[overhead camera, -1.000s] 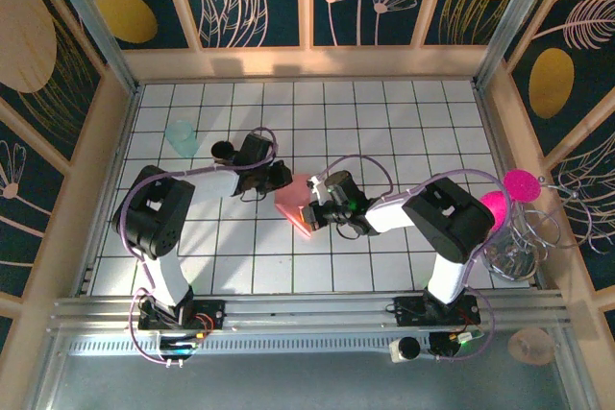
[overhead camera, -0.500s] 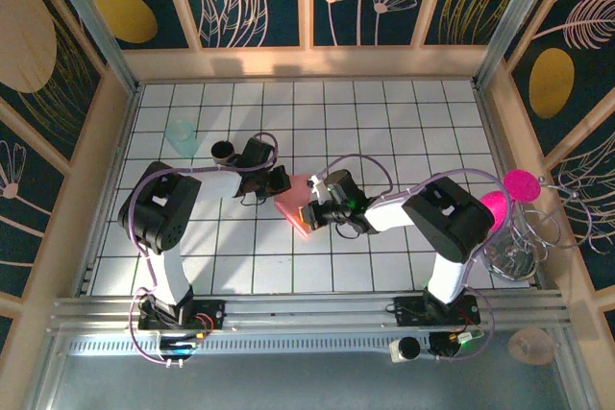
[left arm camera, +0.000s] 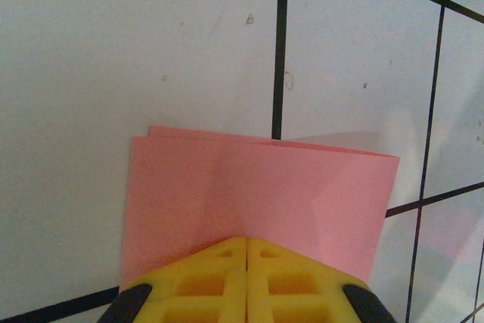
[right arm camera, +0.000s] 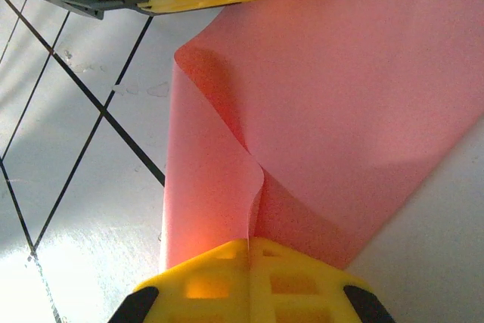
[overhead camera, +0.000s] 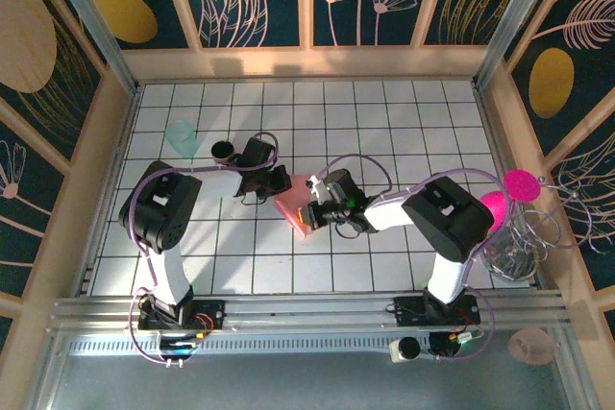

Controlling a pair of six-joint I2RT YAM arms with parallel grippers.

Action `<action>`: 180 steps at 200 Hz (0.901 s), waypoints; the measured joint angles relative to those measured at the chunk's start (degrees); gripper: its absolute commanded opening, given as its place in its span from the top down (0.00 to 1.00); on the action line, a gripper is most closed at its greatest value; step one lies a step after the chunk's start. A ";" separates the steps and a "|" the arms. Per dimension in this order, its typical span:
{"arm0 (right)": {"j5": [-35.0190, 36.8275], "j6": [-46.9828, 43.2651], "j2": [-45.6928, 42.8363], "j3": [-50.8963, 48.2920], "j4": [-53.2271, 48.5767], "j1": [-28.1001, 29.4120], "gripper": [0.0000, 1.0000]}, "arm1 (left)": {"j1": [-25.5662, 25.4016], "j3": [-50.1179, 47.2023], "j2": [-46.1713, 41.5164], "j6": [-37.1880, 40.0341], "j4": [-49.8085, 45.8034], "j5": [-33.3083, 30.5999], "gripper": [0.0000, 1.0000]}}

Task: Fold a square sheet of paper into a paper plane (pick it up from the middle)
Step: Third fold the triangle at the center of the table.

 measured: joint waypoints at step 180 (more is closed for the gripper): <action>-1.53 1.25 1.27 3.02 -4.00 -0.72 1.00 | -6.86 -13.03 -18.95 -10.03 -2.05 -2.95 0.90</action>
